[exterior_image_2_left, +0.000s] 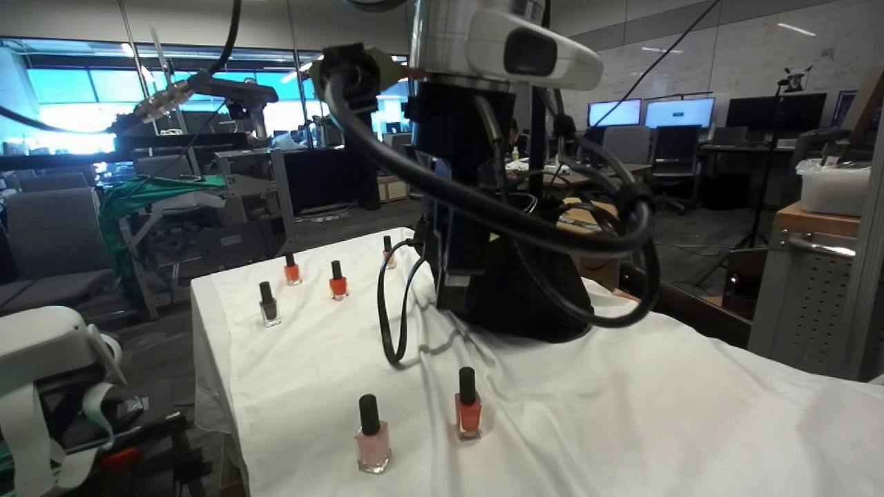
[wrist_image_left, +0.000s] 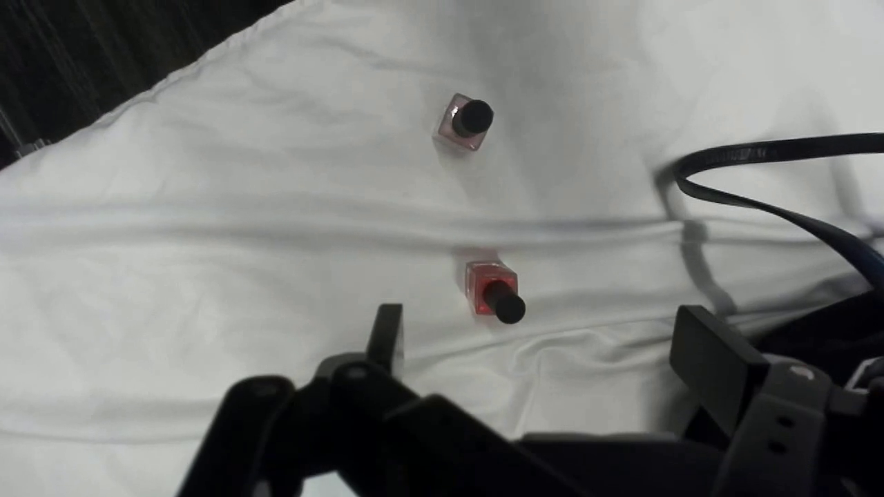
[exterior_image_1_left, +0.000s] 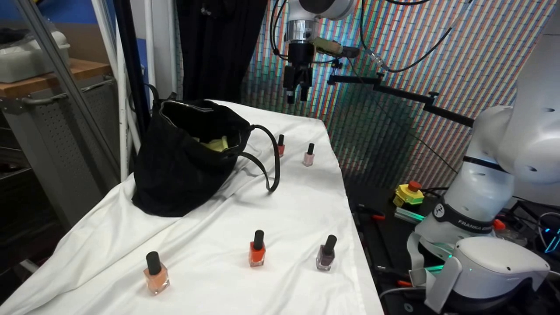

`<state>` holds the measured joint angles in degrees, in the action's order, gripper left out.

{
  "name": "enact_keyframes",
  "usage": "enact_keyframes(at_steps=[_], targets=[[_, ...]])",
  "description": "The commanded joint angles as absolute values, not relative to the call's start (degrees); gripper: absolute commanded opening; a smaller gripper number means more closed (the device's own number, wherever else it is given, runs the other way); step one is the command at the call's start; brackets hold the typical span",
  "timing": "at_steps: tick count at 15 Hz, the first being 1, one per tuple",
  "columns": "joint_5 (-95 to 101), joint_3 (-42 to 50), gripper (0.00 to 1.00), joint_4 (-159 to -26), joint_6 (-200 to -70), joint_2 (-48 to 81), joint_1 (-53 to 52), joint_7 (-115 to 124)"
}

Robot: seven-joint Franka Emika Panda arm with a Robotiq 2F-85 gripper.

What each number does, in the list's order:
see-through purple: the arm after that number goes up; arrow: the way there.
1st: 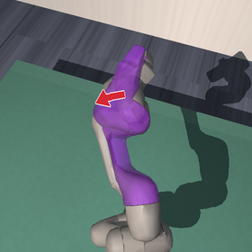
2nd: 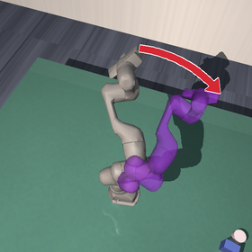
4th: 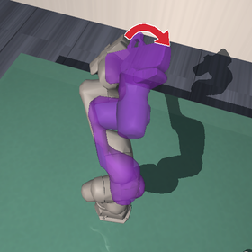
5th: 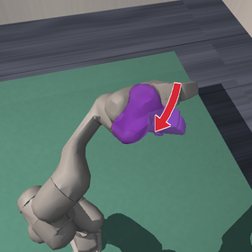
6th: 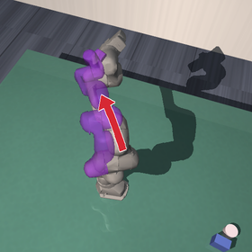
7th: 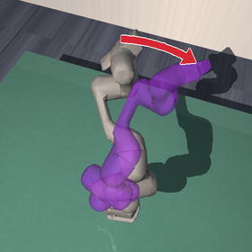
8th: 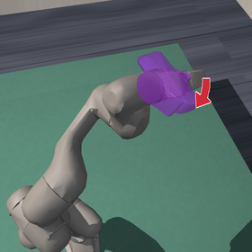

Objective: Put all the nail polish bottles into the bag

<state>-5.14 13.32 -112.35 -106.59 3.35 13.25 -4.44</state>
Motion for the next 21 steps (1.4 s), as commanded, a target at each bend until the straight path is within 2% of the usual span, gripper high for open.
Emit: enact_keyframes(at_steps=[1, 10, 21], targets=[[-5.1, 12.7, 1.00, -112.4, -106.8, 4.7, 13.0, -4.8], [-3.4, 12.6, 1.00, -113.2, -110.4, 10.5, 13.4, -6.7], [-2.6, 11.6, 1.00, -111.8, -120.9, 17.9, 13.2, -6.7]])
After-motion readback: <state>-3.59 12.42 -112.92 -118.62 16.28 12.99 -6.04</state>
